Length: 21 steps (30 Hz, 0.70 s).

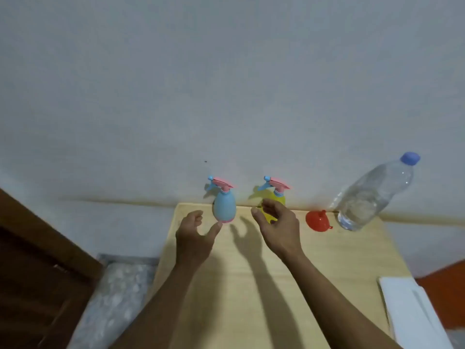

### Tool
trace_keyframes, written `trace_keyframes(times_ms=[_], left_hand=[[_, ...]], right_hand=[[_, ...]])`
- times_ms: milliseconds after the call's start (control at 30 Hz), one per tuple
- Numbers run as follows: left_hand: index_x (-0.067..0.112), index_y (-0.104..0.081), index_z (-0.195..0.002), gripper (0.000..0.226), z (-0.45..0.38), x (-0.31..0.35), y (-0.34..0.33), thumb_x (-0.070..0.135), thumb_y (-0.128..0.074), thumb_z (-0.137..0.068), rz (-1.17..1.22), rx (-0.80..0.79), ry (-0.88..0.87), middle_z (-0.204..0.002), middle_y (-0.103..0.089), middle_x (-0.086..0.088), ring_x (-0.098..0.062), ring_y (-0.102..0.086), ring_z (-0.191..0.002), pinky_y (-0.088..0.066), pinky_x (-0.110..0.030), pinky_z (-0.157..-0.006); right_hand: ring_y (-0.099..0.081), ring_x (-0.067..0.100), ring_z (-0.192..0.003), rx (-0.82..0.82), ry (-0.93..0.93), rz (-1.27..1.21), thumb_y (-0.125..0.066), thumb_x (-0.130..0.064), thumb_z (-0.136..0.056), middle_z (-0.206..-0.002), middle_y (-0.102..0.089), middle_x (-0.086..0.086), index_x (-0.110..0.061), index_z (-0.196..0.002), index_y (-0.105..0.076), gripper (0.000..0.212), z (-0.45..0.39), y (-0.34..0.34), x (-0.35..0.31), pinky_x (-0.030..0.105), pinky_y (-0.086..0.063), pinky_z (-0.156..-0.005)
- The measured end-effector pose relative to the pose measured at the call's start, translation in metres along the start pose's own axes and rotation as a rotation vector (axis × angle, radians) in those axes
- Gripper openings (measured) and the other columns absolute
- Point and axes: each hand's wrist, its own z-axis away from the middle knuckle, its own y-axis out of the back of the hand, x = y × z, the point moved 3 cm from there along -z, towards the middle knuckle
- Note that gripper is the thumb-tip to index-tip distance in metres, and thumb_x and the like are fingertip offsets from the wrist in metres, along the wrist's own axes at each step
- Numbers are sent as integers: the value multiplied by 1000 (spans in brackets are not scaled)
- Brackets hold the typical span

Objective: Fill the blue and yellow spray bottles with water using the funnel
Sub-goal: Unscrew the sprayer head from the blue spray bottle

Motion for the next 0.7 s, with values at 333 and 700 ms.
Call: trace_keyframes(times_ms=[333,700], left_hand=[[16,-49,-140,87,-56,-44,-77,58,-76,-68,-9,-29,145,-136,-59,-2,-16,-55,-123,-49,-43,-100],[23,-47,-144,76,-93,-76,-116,46,-73,-77,98,-117,37,-138,-59,10,-2,-55,-125,-48,-18,-98]], right_hand=[[-64,5,-114,-149,-21,-41,-81,-34,-85,-125,-70,-5,-16,-133,-65,54,-90,-74,61,30,-55,-93],[-66,0,-104,-233,1,-148,-83,-27,-83,-109,-73,-16,-39,-112,-68,35,-125,-124,81,10,-47,-85]])
